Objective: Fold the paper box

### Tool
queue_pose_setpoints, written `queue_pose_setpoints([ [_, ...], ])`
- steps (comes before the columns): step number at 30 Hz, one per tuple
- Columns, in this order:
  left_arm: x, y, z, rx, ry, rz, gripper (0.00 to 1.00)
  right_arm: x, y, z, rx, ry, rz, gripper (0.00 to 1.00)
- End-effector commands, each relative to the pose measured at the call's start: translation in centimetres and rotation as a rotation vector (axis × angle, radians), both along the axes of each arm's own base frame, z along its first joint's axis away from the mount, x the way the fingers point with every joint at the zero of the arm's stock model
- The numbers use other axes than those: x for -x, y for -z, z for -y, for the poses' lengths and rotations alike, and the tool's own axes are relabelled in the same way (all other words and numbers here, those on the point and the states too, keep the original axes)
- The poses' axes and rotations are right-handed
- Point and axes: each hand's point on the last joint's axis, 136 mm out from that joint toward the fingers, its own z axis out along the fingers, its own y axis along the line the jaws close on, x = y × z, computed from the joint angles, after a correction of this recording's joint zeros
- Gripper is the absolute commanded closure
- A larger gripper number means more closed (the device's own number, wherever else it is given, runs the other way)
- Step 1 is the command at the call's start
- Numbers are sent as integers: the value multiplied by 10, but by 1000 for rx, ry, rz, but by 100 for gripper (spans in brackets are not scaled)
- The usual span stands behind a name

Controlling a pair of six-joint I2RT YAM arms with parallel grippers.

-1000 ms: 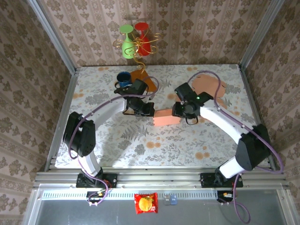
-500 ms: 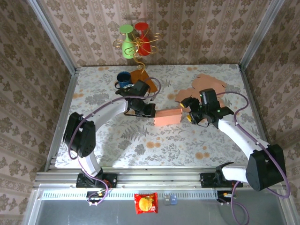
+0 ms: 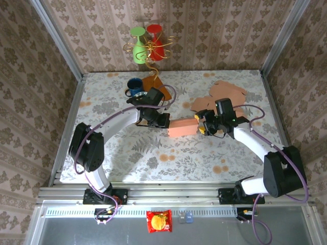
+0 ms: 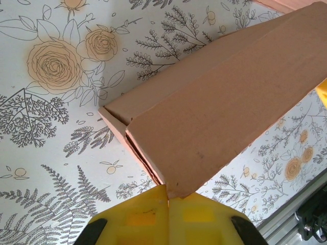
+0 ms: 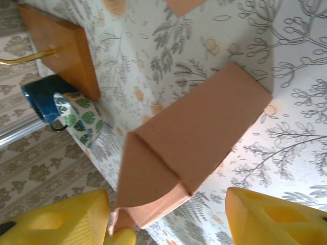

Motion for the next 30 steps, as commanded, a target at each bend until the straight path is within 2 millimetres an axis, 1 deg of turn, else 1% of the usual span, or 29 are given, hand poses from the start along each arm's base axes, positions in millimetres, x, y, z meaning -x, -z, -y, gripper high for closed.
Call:
queue_pose_setpoints([
  [1, 8, -1, -7, -23, 0, 2, 100, 2, 6, -2, -22, -8, -14, 41],
  [4, 8, -2, -9, -24, -10, 1, 98, 6, 13, 1, 0, -16, -26, 45],
  [5, 9, -3, -9, -21, -17, -6, 96, 8, 25, 3, 14, -17, -56, 46],
  [6, 10, -4, -8, -11, -27, -15, 94, 10, 29, 4, 20, -19, -65, 46],
  [9, 13, -12, -8, 26, -62, -34, 85, 14, 38, 6, 29, -20, -81, 48],
  [13, 14, -27, -8, 103, -122, -54, 75, 16, 45, 8, 44, -29, -93, 50],
  [16, 8, -39, -12, 171, -194, -68, 71, 19, 49, 9, 54, -32, -106, 51],
  [19, -2, -45, -15, 228, -251, -85, 69, 22, 51, 10, 56, -34, -114, 52],
  [22, -8, -40, -13, 243, -273, -111, 68, 23, 54, 11, 70, -44, -122, 54],
  [28, -10, -16, -4, 264, -298, -196, 65, 27, 58, 11, 79, -55, -144, 57],
  [30, -12, -14, -1, 291, -313, -205, 65, 28, 60, 11, 75, -57, -151, 57],
])
